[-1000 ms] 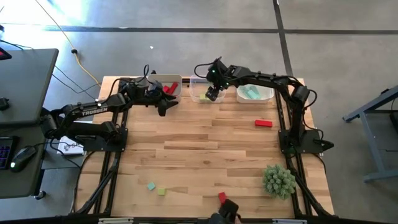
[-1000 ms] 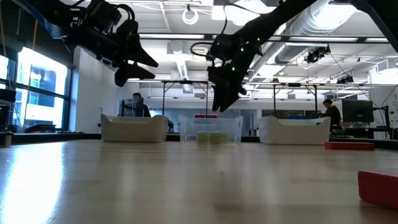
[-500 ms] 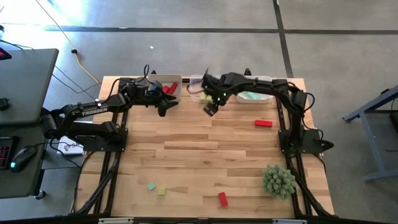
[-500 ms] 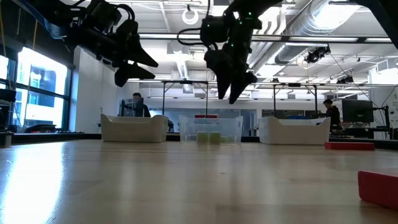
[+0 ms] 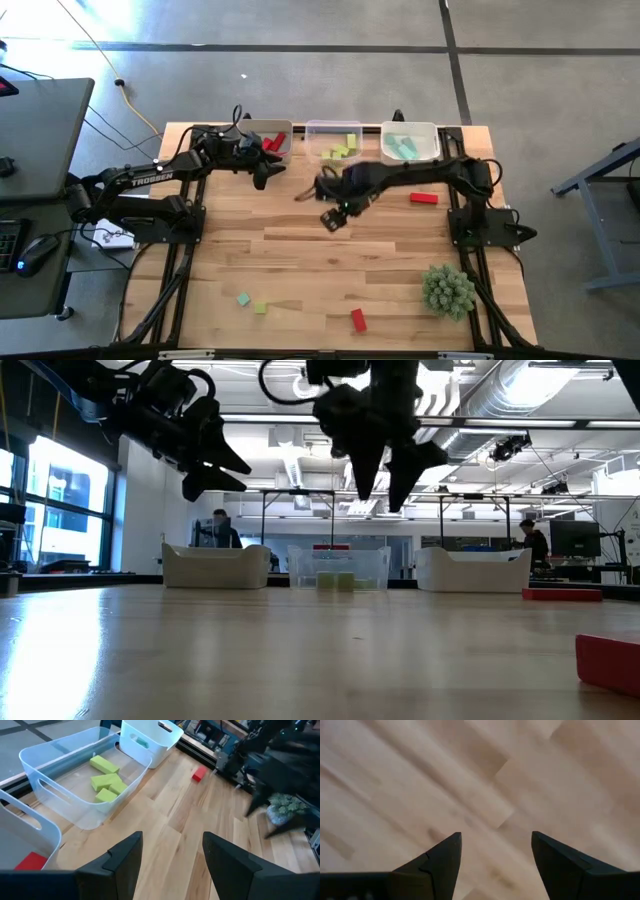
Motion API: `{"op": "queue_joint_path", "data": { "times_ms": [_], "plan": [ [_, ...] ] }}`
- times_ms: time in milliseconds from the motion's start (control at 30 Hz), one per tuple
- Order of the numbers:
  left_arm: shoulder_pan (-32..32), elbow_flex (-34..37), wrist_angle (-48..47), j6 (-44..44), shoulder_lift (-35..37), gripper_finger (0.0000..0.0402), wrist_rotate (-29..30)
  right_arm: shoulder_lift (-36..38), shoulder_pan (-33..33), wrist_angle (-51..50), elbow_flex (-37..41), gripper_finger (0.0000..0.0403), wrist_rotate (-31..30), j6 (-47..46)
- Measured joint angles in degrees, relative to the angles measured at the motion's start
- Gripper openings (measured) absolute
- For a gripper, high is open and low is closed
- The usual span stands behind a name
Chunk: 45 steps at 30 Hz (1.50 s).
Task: Sort & place blocks by color
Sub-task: Put the red block into the gray bin
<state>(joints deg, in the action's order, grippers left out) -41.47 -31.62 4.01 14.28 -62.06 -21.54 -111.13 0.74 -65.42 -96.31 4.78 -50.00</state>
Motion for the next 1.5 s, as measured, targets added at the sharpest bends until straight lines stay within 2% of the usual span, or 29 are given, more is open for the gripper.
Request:
{"op": "queue_joint_path", "data": {
  "times_ms": [333, 567, 833, 1133, 1300, 1500],
  "plan": [
    [0.0, 0.0, 0.0, -1.4, 0.0, 0.0197, 0.1, 0.0, -13.4, -0.2, 0.0, 0.0226, -1.1, -24.5],
    [0.0, 0.0, 0.0, -1.4, 0.0, 0.0197, 1.9, 0.0, -21.1, -0.4, 0.0, 0.0226, -1.3, -35.9],
    [0.0, 0.0, 0.1, -0.4, 0.0, 0.0197, 3.3, -0.1, -28.6, 0.1, 0.0, 0.0226, -4.2, -50.8],
    [0.4, 0.0, -0.1, 6.6, 0.0, 0.0197, 3.3, -2.9, -34.0, 7.7, 0.1, 0.0226, -5.1, -56.2],
    [2.3, 0.0, -1.2, 6.7, 0.0, 0.0197, 3.3, -6.7, -36.1, 13.4, 0.1, 0.0226, -4.5, -57.0],
    [4.6, 0.0, -3.0, 6.6, 0.0, 0.0197, 3.3, -9.8, -38.2, 13.9, 0.1, 0.0226, -4.3, -60.7]
  ]
}}
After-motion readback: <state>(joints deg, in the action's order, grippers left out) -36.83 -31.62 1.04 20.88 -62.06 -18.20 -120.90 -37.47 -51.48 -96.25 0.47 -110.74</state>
